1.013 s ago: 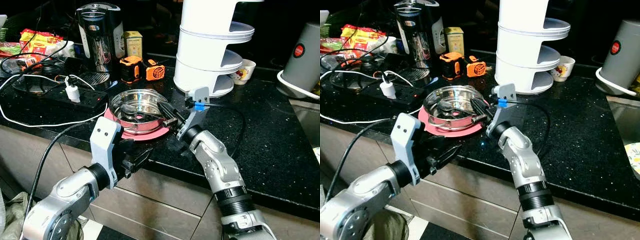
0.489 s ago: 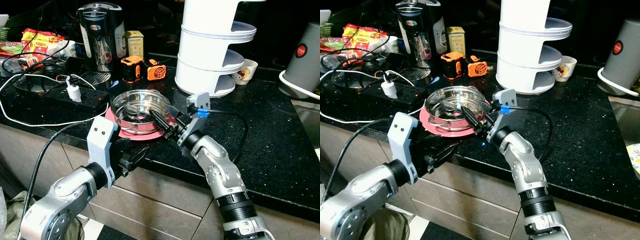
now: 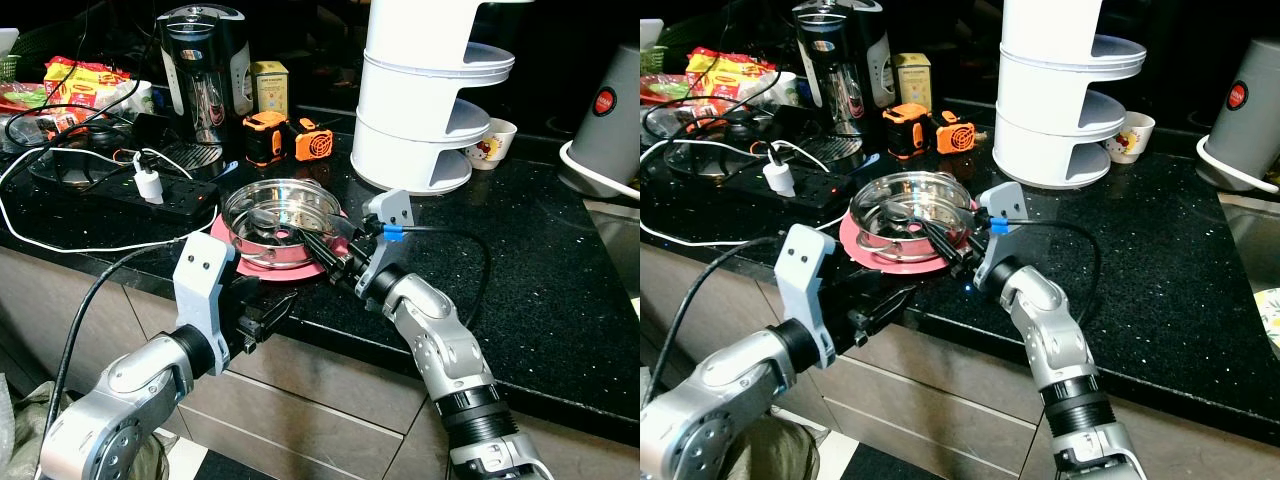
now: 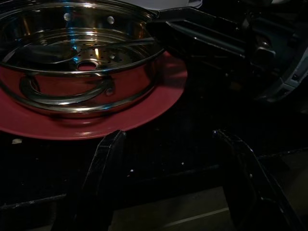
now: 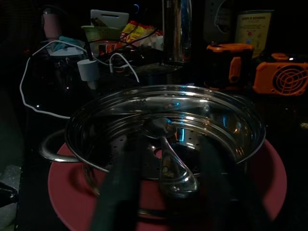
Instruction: Kitchen organization
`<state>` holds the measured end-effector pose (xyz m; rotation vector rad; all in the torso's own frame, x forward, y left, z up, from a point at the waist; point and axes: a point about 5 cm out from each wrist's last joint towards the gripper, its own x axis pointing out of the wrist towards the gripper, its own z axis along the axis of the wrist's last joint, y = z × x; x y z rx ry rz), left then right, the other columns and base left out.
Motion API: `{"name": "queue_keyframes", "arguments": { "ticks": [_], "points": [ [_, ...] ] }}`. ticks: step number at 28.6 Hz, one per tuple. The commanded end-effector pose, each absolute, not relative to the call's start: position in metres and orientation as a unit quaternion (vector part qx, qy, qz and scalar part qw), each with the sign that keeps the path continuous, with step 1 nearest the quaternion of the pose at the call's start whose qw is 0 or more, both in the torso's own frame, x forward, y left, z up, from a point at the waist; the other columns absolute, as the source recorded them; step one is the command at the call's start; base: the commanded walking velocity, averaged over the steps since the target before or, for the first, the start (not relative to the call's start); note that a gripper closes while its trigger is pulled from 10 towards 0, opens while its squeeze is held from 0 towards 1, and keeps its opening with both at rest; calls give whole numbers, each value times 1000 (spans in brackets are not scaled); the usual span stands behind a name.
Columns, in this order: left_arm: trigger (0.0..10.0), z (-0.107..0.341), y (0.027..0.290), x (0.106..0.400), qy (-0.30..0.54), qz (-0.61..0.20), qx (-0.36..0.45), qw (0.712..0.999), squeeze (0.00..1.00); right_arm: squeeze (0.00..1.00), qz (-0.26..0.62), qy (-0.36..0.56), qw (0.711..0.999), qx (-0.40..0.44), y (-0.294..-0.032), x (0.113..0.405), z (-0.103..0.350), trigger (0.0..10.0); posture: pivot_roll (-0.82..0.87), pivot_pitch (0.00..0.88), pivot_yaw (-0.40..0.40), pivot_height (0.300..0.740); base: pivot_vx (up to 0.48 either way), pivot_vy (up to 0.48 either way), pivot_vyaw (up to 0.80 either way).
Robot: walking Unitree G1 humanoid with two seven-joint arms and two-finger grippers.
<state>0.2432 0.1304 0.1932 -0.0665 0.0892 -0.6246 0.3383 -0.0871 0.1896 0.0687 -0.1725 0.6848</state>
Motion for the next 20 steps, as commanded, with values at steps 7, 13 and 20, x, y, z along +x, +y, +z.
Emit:
{"name": "queue_keyframes", "arguments": {
  "ticks": [7,13,20],
  "points": [
    [10000,199,129,242,34,-309,-28,950,0,0,321,-95,941,41,-92,339,189,0,97,0,-25,740,0,0,0],
    [10000,210,131,246,4,-301,-37,953,0,0,314,-129,929,149,-104,341,207,0,95,0,-25,740,0,0,0],
    [10000,222,129,247,-33,-301,-53,952,0,0,314,-161,907,231,-127,339,221,0,92,0,-26,740,0,0,0]
  ]
}}
